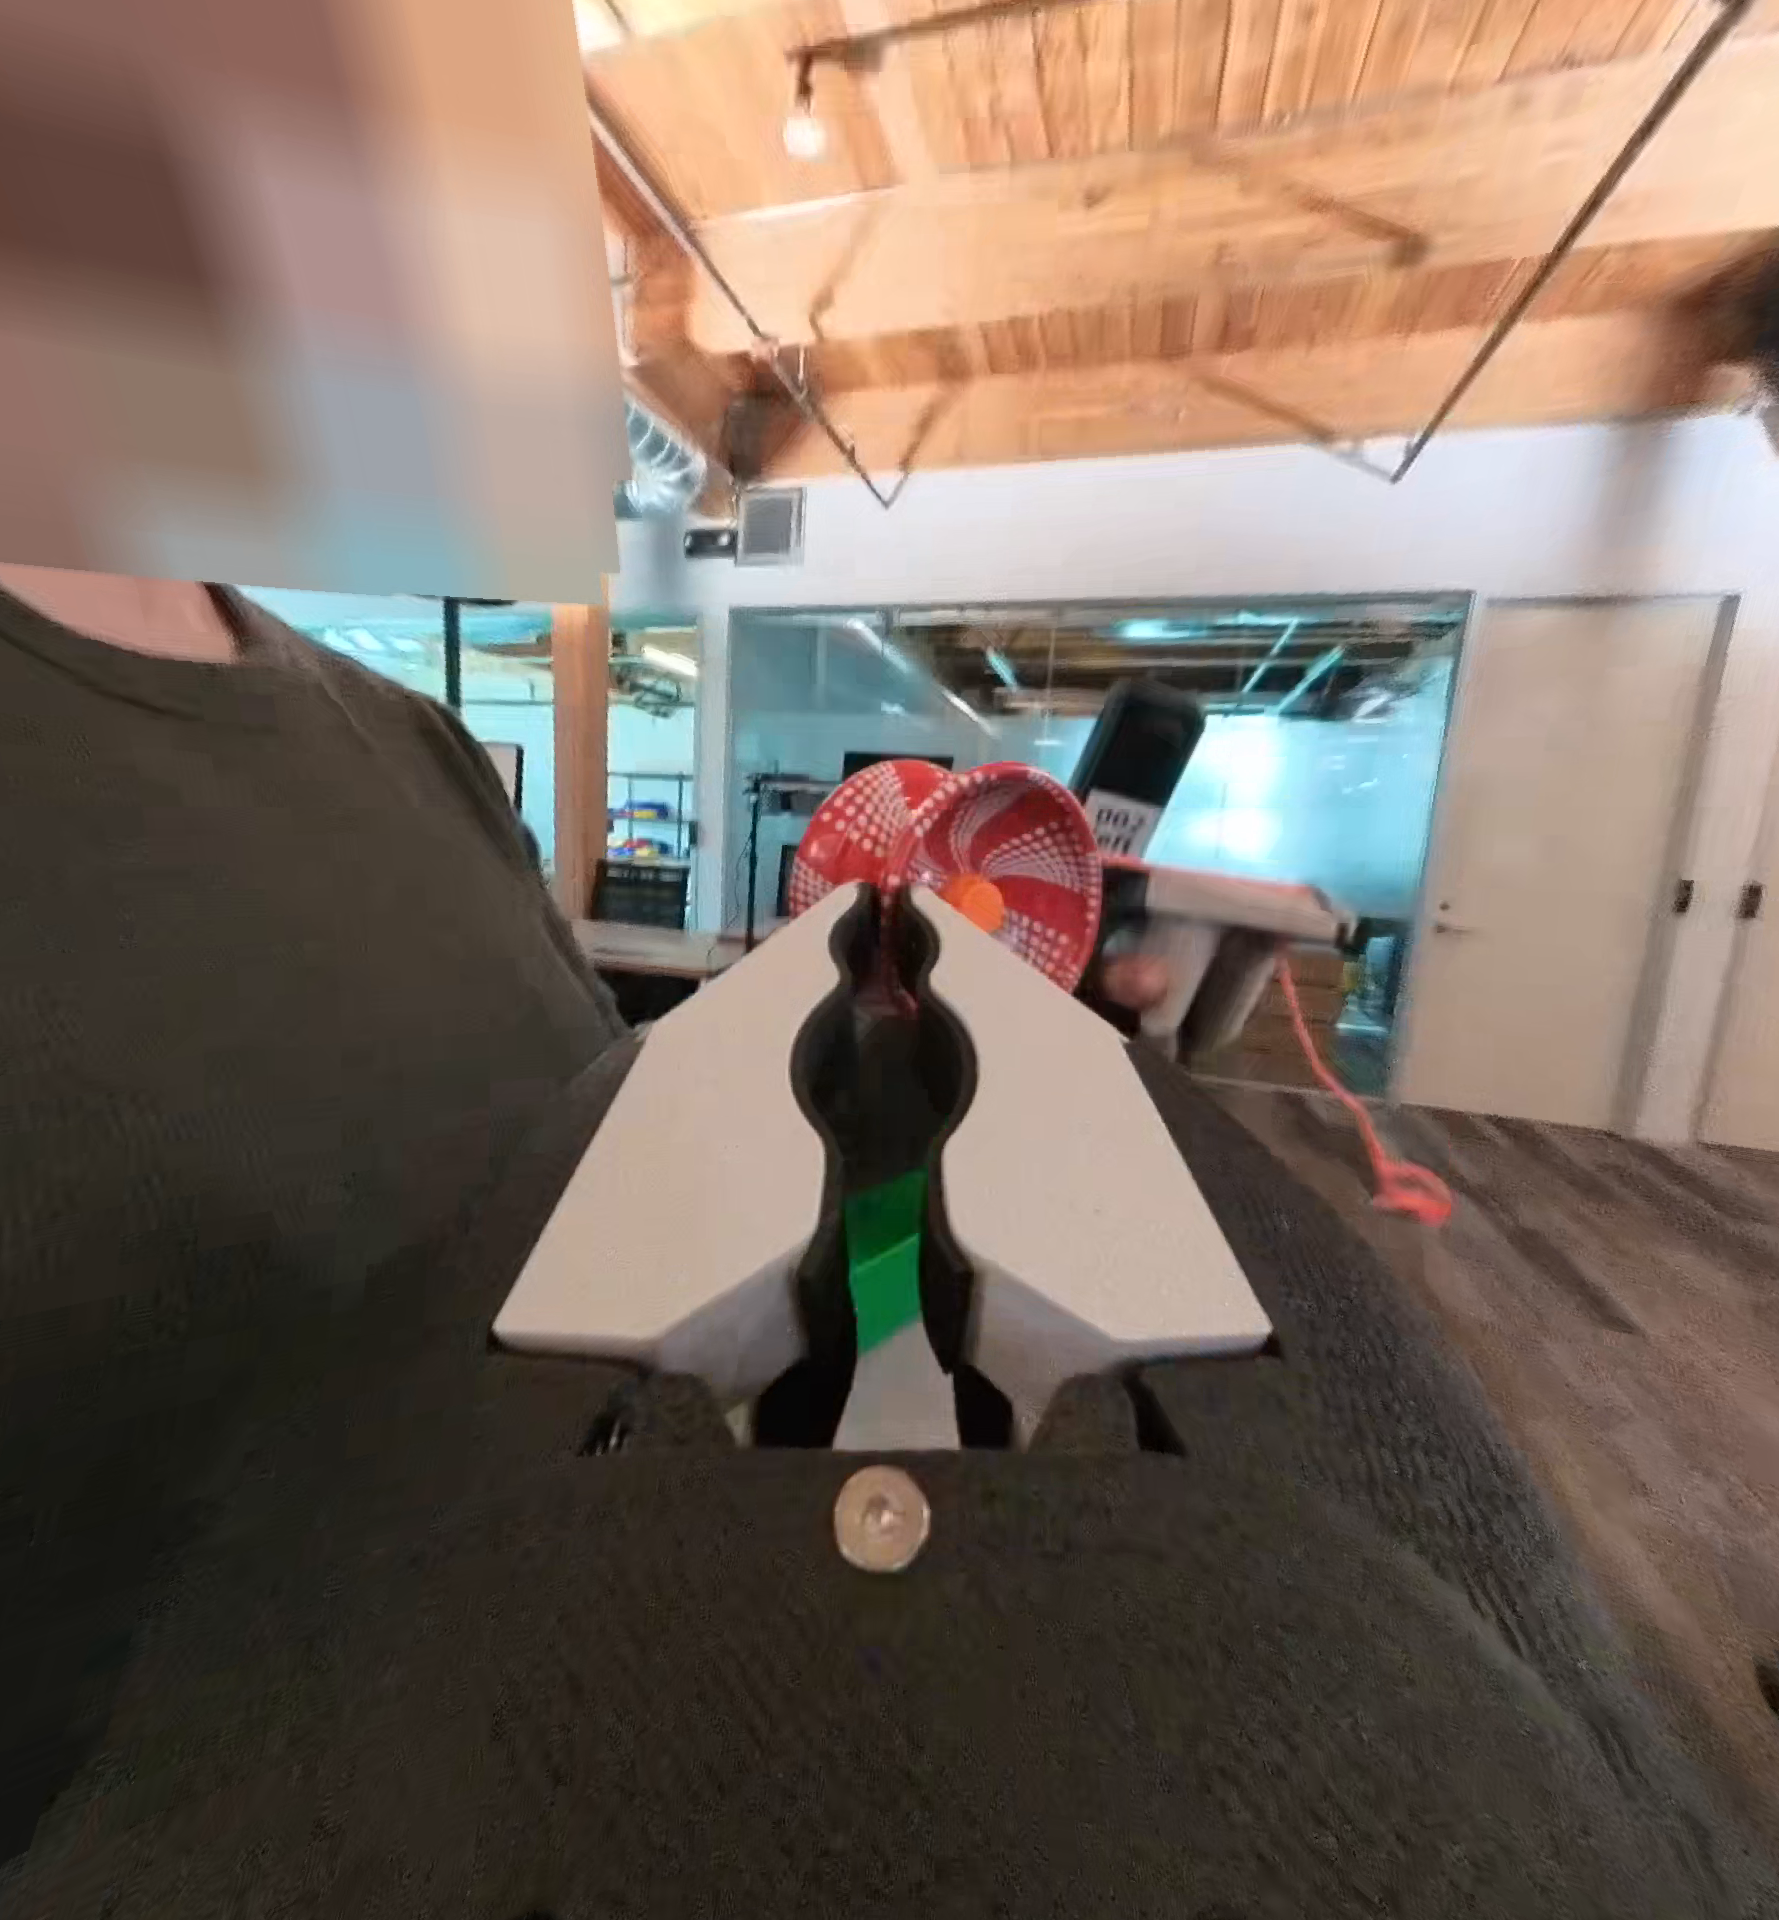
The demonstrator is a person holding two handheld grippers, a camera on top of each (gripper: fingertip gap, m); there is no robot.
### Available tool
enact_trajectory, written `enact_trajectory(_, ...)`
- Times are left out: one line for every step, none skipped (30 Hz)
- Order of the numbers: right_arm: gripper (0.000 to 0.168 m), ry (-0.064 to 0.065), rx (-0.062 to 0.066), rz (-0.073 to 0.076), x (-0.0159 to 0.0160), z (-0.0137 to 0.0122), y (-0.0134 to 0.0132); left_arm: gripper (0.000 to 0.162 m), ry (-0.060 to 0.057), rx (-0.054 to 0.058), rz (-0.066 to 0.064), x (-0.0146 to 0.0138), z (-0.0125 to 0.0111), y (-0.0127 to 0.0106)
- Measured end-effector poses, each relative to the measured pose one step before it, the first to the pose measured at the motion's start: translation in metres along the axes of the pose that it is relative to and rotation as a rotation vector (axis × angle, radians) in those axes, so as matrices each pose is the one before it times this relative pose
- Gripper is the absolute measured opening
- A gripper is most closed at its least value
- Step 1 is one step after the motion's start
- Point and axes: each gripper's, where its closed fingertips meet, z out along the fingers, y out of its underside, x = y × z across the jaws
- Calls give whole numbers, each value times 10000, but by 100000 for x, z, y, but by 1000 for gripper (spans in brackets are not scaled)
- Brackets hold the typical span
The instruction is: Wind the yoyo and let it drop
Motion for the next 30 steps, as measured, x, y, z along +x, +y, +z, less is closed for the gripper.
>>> enact_trajectory(1,259,277,-71,426,122,-779,0,75,-323,-403,-46,526,1591)
enact_trajectory(1,522,194,-129,843,116,-618,0,66,-629,-230,-228,1015,1902)
enact_trajectory(1,861,180,-186,1223,29,-547,0,-1,-874,11,69,878,2338)
enact_trajectory(1,904,-19,-252,1481,-54,-306,0,236,-770,64,468,1079,2015)
enact_trajectory(1,1081,-328,-450,1712,-108,205,0,406,-642,-95,977,945,1687)
enact_trajectory(1,1103,-567,-695,1813,-135,613,0,366,-482,-102,934,902,1228)
enact_trajectory(1,951,-659,-665,1530,-92,858,0,356,-361,-164,1253,632,767)
enact_trajectory(1,757,-643,-485,1148,-15,869,0,505,-100,-74,1618,408,206)
enact_trajectory(1,390,-481,-334,502,27,712,0,662,63,-42,2136,173,-341)
enact_trajectory(1,6,-364,-236,-173,108,578,0,587,187,155,2169,-74,-704)
enact_trajectory(1,-96,-339,-298,-460,136,606,0,261,225,349,1715,-287,-1130)
enact_trajectory(1,-131,-400,-521,-573,158,684,0,-172,185,551,997,-558,-1236)
enact_trajectory(1,-211,-549,-741,-855,224,930,0,-518,164,718,208,-865,-1416)
enact_trajectory(1,-324,-660,-802,-967,279,970,0,-791,220,676,-490,-1045,-1410)
enact_trajectory(2,-700,-544,-702,-1592,264,708,0,-1002,167,638,-1225,-1221,-1240)
enact_trajectory(1,-1077,-216,-585,-2209,141,111,0,-1114,173,652,-1727,-1108,-920)
enact_trajectory(1,-1089,106,-345,-2069,78,-397,0,-1019,29,434,-1886,-928,-392)
enact_trajectory(1,-1077,599,75,-1877,-75,-1235,0,-507,-229,310,-1300,-456,387)
enact_trajectory(2,-983,987,381,-1476,-269,-1817,0,-211,-108,29,-822,-106,545)
enact_trajectory(1,-498,1054,446,-581,-336,-1857,0,187,-34,-223,-143,219,677)
enact_trajectory(1,-61,972,298,118,-330,-1651,0,307,-58,-332,70,399,919)
enact_trajectory(1,168,793,243,529,-312,-1275,0,577,-173,-284,355,750,1220)
enact_trajectory(1,396,608,208,812,-256,-861,0,645,-165,-383,679,758,1213)
enact_trajectory(1,606,360,148,1161,-128,-397,0,640,-53,-436,760,821,990)
enact_trajectory(1,692,98,95,1222,-57,99,0,633,-162,-400,817,871,975)
enact_trajectory(1,728,-10,38,1211,-42,253,0,476,-308,-215,768,777,1119)
enact_trajectory(1,631,-205,-64,1067,-57,478,0,422,-229,-85,778,740,901)
enact_trajectory(1,593,-445,-274,849,-36,761,0,586,-13,-66,1144,505,435)
enact_trajectory(1,480,-679,-516,652,-36,1114,0,640,205,-25,1219,178,-123)
enact_trajectory(1,354,-862,-719,294,20,1373,0,406,239,-12,870,-67,-320)
